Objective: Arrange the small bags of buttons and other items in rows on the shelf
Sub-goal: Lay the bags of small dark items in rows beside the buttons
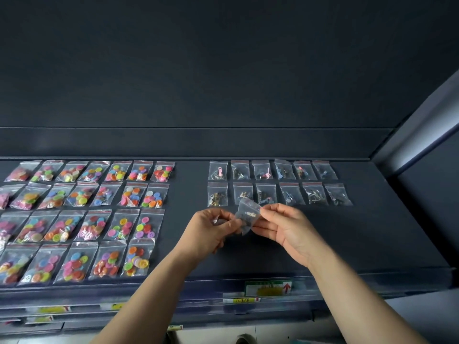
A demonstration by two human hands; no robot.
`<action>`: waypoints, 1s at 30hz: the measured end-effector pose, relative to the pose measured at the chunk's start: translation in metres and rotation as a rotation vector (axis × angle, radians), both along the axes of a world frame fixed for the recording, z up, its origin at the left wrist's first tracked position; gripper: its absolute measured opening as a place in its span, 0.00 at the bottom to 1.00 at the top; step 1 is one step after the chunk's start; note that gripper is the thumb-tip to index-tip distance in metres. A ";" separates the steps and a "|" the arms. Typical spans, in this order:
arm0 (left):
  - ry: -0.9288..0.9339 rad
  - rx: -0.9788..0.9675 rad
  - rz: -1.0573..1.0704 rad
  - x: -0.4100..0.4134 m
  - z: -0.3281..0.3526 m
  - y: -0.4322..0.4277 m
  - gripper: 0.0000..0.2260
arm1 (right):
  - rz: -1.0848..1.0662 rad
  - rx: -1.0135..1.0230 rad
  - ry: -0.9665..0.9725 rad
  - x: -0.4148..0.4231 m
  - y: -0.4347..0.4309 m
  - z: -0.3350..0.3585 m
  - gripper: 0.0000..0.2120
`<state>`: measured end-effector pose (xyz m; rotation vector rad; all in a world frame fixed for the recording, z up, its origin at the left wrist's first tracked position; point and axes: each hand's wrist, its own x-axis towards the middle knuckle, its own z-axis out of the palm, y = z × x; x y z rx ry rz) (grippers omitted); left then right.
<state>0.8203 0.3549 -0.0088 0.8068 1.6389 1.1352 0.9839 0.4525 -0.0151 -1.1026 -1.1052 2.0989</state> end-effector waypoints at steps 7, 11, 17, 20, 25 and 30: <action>0.154 0.027 0.073 -0.012 -0.005 -0.003 0.05 | 0.106 0.400 -0.408 -0.009 0.008 -0.008 0.03; 0.569 -0.006 0.030 -0.035 -0.015 -0.007 0.09 | 0.164 0.611 -0.583 -0.014 0.009 -0.016 0.02; 0.771 -0.089 -0.146 -0.040 -0.025 -0.010 0.13 | 0.107 1.027 -0.721 -0.012 0.002 -0.025 0.13; 0.776 -0.090 -0.150 -0.039 -0.026 -0.008 0.13 | 0.209 1.125 -0.685 -0.007 -0.001 -0.030 0.11; 0.781 -0.109 -0.129 -0.038 -0.025 -0.008 0.14 | 0.325 1.205 -0.698 -0.006 -0.004 -0.038 0.15; 0.773 -0.128 -0.144 -0.039 -0.025 -0.008 0.14 | 0.316 1.237 -0.692 -0.007 -0.004 -0.042 0.14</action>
